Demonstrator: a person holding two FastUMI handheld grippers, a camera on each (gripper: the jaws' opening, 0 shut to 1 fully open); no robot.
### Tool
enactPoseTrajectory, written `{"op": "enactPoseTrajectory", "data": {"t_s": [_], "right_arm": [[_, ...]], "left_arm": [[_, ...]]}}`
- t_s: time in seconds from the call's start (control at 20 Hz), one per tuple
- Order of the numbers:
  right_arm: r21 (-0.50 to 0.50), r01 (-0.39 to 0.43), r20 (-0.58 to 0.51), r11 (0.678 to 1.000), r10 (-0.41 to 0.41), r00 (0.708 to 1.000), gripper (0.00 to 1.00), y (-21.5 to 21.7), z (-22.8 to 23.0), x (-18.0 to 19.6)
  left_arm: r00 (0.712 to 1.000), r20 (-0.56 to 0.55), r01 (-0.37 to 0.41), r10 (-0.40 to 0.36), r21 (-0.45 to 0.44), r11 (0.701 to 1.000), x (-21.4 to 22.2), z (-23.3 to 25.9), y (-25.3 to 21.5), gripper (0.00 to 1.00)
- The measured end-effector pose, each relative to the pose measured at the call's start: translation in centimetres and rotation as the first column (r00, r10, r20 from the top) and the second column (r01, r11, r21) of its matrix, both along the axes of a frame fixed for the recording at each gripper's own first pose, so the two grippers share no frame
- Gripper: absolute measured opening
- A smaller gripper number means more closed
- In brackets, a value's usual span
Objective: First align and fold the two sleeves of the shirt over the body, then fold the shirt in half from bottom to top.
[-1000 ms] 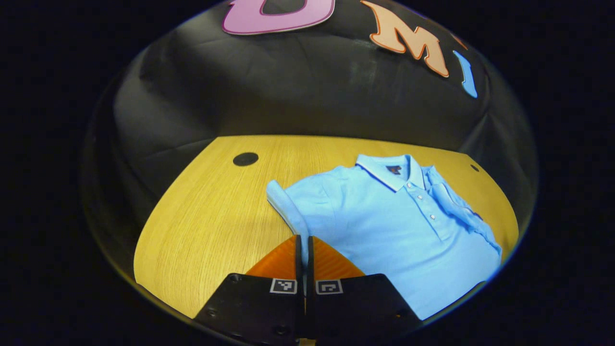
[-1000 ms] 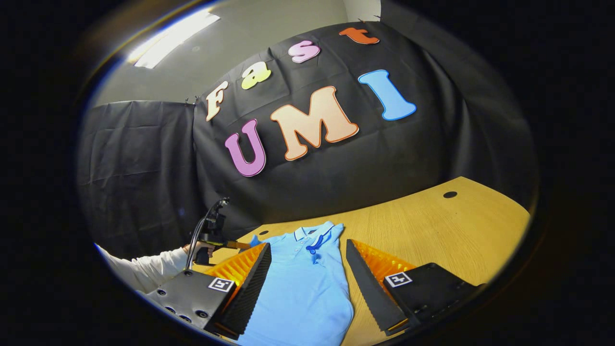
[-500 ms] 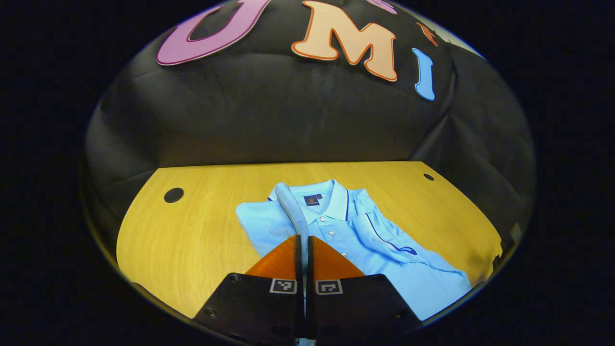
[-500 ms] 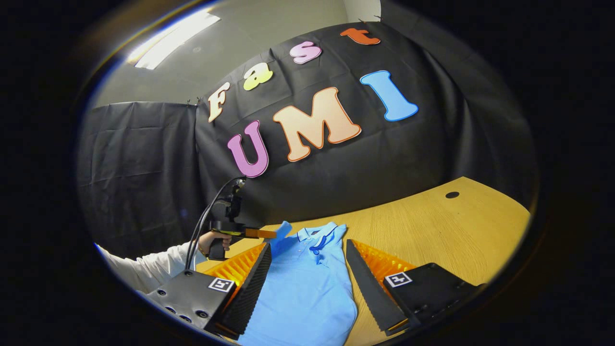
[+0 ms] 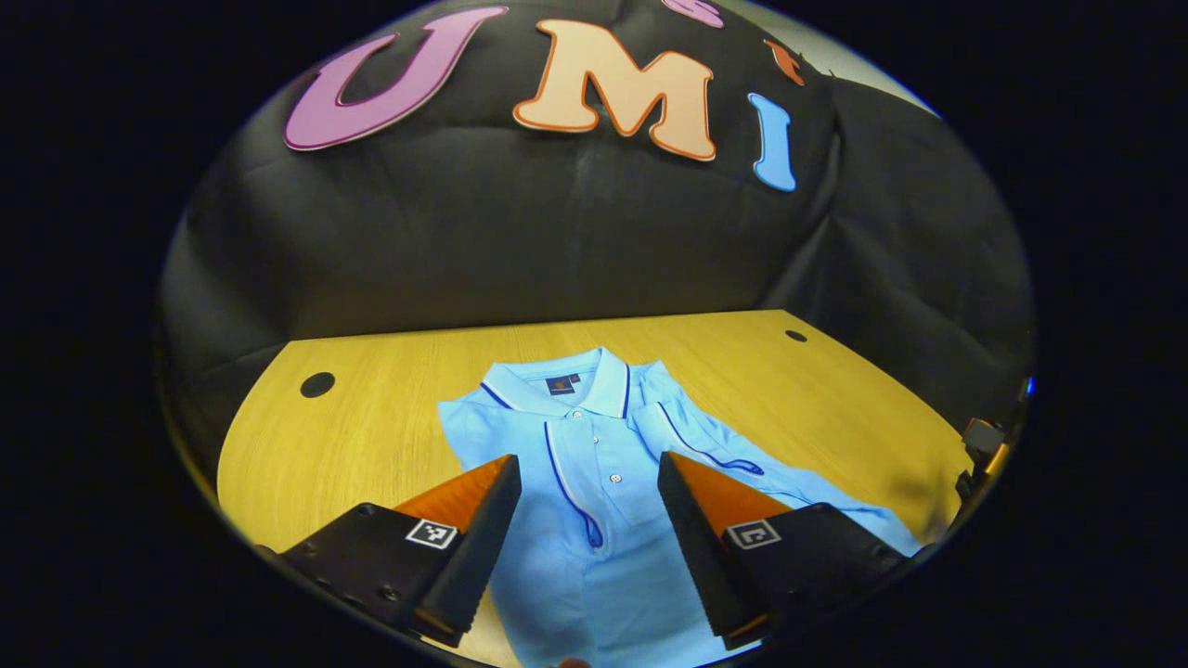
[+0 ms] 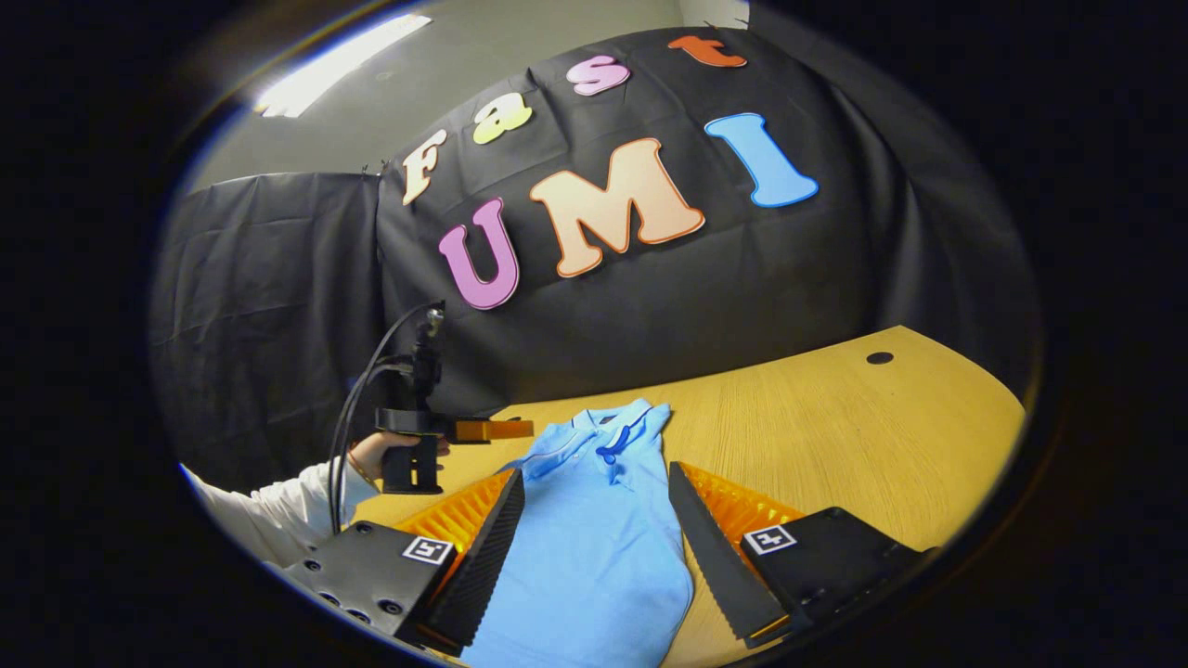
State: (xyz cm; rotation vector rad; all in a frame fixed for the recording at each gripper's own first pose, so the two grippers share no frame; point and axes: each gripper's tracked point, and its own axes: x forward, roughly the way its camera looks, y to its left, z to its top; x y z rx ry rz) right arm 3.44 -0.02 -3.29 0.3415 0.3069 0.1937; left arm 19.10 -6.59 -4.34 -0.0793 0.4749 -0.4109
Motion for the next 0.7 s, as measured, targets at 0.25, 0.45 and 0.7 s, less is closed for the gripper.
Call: {"op": "enactPoseTrajectory", "data": {"t_s": [0.25, 0.45, 0.7], "right_arm": [[-0.067, -0.042, -0.054, 0.997, 0.039, 0.998, 0.98, 1.0, -1.4, -2.8], [-0.122, -0.092, -0.113, 0.988, 0.078, 0.99, 0.98, 2.4, -2.8, -6.1], [-0.203, -0.148, -0.234, 0.968, 0.098, 0.967, 0.98, 3.7, -6.6, -11.1]], "left_arm": [[0.998, 0.064, -0.023, 0.022, 0.018, 1.0, -9.7, 1.6, 4.7, 0.87], [0.995, 0.079, -0.064, 0.064, 0.004, 0.998, -18.1, 1.6, 7.1, 0.87], [0.993, 0.058, -0.098, 0.098, -0.003, 0.995, -26.3, -0.4, 8.4, 0.86]]}}
